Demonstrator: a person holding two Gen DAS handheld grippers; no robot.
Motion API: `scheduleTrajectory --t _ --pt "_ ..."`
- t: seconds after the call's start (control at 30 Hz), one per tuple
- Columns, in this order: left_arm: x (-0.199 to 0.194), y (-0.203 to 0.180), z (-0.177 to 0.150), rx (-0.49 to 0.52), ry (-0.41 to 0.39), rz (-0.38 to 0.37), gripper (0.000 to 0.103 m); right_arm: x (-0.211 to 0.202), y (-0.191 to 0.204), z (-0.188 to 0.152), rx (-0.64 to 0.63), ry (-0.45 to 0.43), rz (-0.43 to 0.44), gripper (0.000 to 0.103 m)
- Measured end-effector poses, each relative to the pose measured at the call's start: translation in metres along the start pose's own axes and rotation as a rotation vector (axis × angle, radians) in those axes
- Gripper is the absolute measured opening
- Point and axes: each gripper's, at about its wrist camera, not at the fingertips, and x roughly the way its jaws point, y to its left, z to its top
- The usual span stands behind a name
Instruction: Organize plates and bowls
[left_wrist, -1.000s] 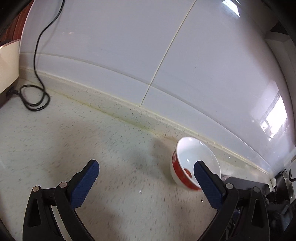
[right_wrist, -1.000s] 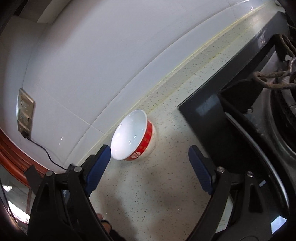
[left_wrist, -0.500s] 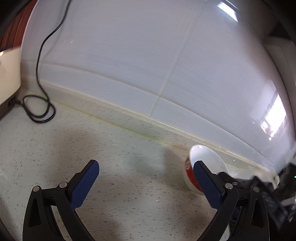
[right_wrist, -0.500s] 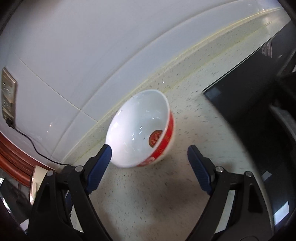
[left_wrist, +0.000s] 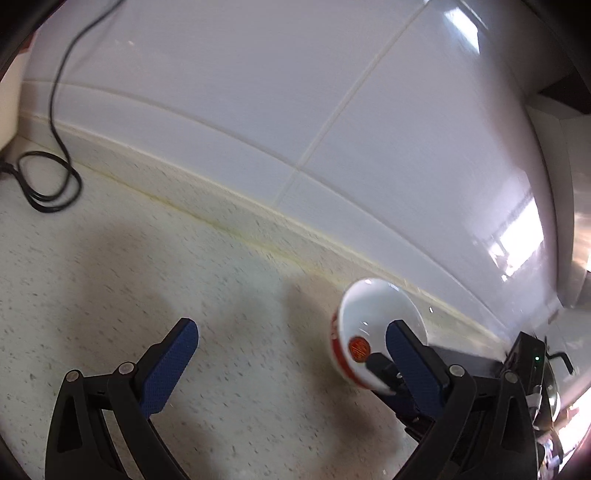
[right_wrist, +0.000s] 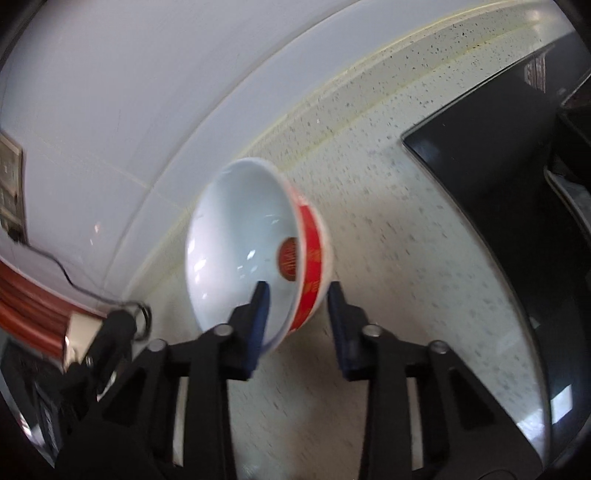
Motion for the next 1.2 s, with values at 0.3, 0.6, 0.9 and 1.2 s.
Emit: scheduleTrajectory --t 0.3,0.6,0.9,1.2 --pt "0.019 -0.018 -0.010 0.105 0.225 0.140 0.100 -0.040 -0.001 -0.030 -0.134 -0.012 -0.010 0.022" --pt "0.025 -0.020 -0.030 0.147 0.314 0.186 0.072 -0.033 0.012 -0.031 -0.142 0.009 -0.026 0.024" --pt "0.013 -0.022 -0.048 0.195 0.289 0.206 0.068 -0.034 0.022 -0.042 -0.190 -0.009 -0.114 0.031" --pt "0.018 -0.015 -0.044 0.174 0.265 0.219 0.055 -0.029 0.021 -0.048 -0.178 0.038 -0.089 0.029"
